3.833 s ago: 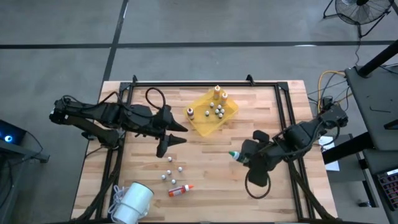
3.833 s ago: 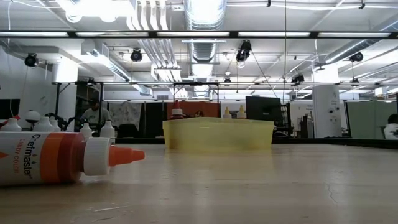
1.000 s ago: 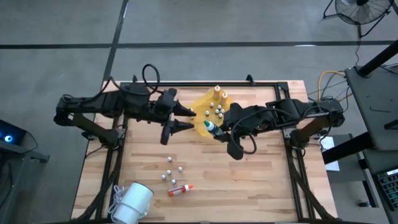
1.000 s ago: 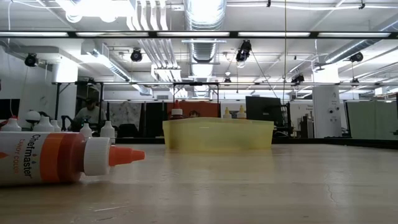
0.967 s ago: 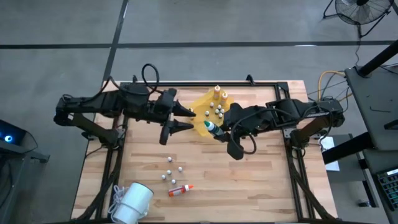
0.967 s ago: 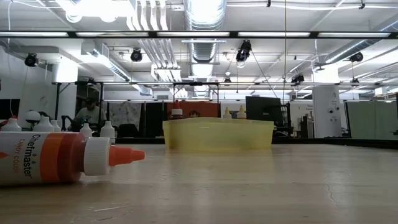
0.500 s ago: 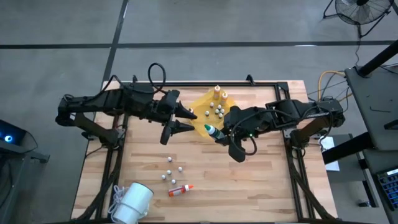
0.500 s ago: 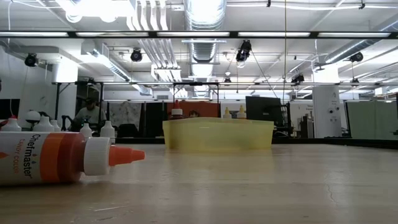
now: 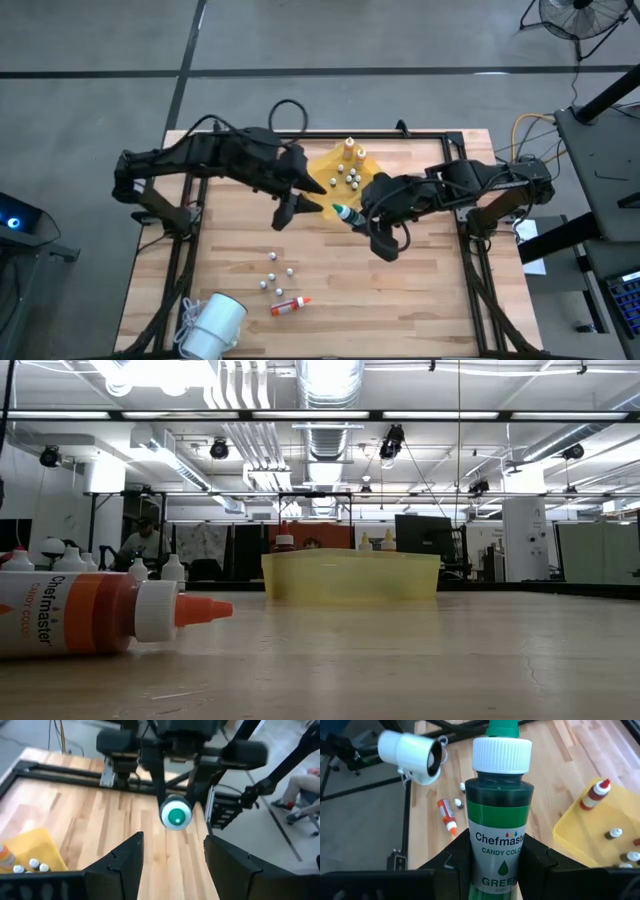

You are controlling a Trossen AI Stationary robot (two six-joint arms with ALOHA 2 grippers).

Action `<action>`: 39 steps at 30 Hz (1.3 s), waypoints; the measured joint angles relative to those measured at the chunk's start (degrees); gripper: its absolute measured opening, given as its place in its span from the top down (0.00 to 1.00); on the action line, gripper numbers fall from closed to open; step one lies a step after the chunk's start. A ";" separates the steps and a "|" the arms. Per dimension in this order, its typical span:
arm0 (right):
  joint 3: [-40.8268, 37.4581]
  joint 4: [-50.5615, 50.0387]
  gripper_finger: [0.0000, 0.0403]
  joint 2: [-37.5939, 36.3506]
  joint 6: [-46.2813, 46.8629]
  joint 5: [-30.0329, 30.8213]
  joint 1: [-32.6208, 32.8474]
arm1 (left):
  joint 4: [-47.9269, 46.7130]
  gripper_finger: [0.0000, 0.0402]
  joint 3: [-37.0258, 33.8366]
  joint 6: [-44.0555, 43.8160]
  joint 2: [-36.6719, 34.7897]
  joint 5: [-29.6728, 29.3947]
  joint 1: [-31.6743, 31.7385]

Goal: Pick & Place food coloring
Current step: Put the large green food coloring bottle into the yellow bin

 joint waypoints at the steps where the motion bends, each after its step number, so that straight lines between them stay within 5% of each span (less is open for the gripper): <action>1: 0.00 -0.62 0.73 0.00 -0.01 -0.04 0.02 | -0.40 0.55 0.65 0.00 0.76 0.32 0.00; 39: -2.12 -2.71 0.73 -0.04 -0.22 -3.01 0.00 | 4.71 0.55 1.80 0.41 9.57 7.12 -0.11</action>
